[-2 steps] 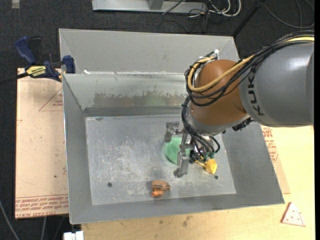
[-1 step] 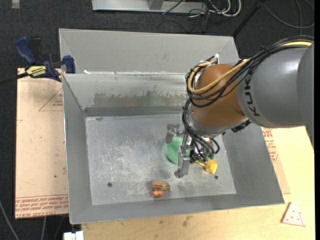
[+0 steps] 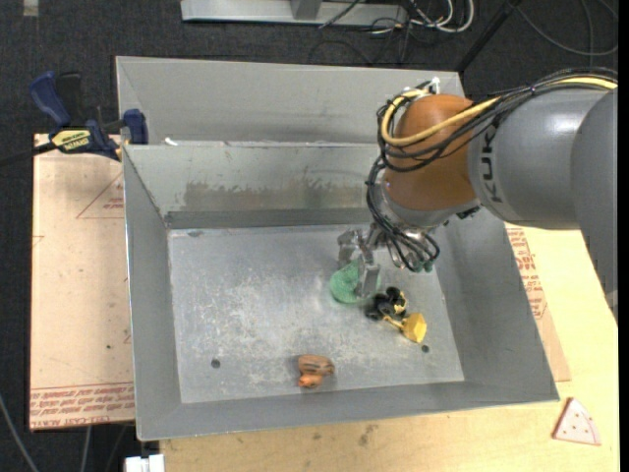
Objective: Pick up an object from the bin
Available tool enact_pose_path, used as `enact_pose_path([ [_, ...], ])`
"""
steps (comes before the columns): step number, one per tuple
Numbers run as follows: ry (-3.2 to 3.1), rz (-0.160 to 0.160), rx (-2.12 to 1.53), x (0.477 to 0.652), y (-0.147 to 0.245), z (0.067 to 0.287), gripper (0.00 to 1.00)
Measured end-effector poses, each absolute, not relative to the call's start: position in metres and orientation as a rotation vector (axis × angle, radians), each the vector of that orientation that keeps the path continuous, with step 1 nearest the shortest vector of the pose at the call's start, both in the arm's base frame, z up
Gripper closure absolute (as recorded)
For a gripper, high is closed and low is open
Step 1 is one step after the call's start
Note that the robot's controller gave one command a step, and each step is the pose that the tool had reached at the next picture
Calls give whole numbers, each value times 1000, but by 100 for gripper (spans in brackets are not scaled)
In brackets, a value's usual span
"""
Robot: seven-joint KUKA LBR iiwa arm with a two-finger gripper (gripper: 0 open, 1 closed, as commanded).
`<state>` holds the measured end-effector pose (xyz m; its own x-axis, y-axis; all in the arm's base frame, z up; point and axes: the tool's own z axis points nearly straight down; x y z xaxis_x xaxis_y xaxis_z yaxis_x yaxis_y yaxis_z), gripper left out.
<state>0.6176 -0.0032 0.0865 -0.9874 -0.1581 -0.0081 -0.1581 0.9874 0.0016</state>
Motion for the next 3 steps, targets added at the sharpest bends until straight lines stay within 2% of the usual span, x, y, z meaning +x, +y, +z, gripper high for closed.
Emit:
enact_pose_path([
  [2, 3124, 4, -248, 618, -3, 86, 100],
  [3, 3127, 2, -247, 571, 13, 228, 100],
])
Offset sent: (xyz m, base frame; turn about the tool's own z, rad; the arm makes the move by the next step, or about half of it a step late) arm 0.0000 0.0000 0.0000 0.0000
